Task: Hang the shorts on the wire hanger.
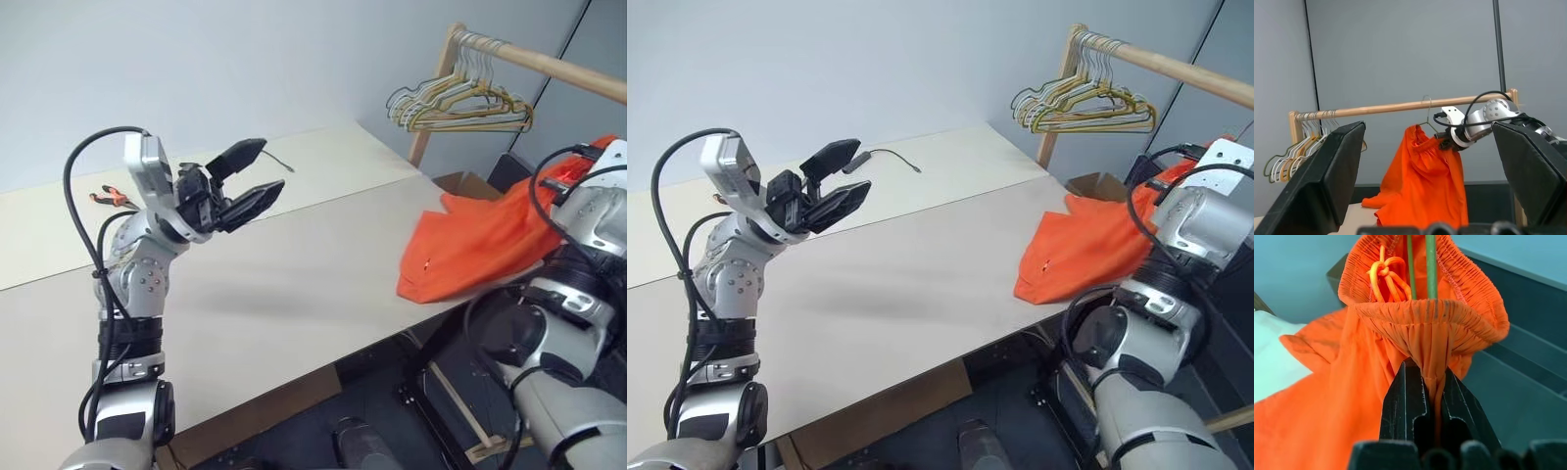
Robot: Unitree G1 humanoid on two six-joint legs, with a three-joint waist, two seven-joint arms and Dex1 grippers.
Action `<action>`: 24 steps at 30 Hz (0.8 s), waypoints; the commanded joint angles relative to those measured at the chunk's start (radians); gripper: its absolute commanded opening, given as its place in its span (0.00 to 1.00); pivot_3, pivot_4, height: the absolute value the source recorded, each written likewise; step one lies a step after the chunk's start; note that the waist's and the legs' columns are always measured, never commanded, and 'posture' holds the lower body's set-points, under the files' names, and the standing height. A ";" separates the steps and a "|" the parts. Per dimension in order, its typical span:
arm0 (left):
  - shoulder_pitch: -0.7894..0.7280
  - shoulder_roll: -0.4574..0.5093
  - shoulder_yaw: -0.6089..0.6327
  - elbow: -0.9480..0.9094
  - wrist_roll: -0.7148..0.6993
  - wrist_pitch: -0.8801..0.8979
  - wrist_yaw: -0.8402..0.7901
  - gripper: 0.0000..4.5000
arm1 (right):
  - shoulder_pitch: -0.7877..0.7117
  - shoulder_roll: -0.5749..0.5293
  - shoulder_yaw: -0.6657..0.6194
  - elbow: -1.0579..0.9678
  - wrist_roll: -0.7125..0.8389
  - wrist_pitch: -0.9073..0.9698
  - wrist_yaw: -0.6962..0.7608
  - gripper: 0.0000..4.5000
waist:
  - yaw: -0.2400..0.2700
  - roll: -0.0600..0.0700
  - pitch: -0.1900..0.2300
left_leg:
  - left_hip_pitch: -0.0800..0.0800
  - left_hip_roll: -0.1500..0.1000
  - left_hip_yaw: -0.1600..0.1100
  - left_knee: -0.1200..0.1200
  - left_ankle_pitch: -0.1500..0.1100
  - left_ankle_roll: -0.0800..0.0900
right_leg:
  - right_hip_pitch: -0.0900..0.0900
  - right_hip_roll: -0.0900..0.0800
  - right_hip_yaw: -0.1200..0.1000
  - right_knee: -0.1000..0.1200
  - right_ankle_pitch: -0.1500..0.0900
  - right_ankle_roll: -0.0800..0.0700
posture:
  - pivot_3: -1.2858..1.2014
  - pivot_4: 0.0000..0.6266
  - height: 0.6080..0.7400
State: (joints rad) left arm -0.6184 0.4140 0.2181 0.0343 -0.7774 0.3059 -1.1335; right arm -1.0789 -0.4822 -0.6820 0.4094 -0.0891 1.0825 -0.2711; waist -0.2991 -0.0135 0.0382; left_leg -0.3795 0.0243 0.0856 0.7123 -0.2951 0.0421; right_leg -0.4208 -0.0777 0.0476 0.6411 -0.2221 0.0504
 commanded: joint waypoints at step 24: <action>0.026 0.002 0.007 -0.055 -0.019 -0.022 -0.024 1.00 | -0.127 -0.132 0.050 0.389 0.159 -0.131 -0.211 0.07 | -0.004 0.000 0.000 | 0.000 0.003 0.001 -0.001 0.000 0.001 | 0.003 0.002 0.001 -0.010 0.003 0.003 | 0.43 0.00 1.00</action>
State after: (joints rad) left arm -0.5859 0.4131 0.2155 0.0125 -0.7852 0.3034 -1.1534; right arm -1.2048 -0.6183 -0.6491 0.8260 0.0619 0.9435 -0.4719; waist -0.3034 -0.0133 0.0381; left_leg -0.3800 0.0271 0.0870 0.7108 -0.2947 0.0431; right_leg -0.4174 -0.0760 0.0485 0.6306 -0.2181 0.0535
